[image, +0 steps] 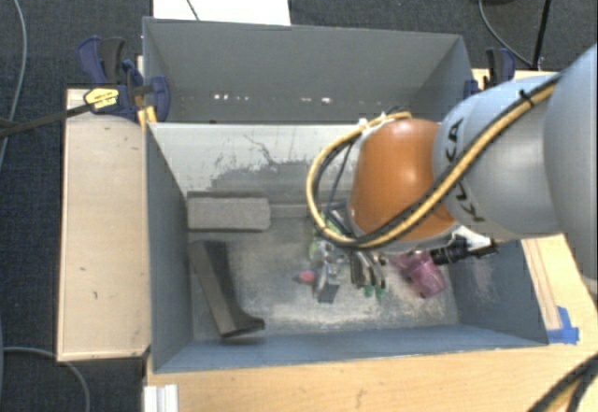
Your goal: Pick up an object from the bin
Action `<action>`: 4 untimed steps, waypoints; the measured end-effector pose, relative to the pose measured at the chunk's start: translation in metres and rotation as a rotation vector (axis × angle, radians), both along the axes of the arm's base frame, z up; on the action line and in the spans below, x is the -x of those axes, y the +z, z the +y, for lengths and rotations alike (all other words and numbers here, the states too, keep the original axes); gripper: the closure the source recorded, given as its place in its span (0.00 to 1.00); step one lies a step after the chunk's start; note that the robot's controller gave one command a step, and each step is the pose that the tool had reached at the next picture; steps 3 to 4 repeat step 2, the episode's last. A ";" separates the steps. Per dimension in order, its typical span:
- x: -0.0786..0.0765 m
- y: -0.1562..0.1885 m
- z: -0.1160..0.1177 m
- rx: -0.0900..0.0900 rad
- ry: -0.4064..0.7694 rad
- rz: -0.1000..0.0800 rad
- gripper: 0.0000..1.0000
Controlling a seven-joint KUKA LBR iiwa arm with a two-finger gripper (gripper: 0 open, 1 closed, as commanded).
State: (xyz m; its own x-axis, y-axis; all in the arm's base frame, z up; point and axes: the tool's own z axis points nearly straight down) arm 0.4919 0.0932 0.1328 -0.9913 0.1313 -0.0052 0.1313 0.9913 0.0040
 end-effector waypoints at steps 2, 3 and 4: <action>0.000 0.027 0.000 0.000 -0.001 0.001 1.00; 0.000 0.027 0.000 0.000 -0.001 0.001 1.00; 0.000 0.027 0.000 0.000 -0.001 0.001 1.00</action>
Offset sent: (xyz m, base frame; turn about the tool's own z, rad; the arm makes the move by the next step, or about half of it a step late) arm 0.0000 0.0000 0.0587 0.0000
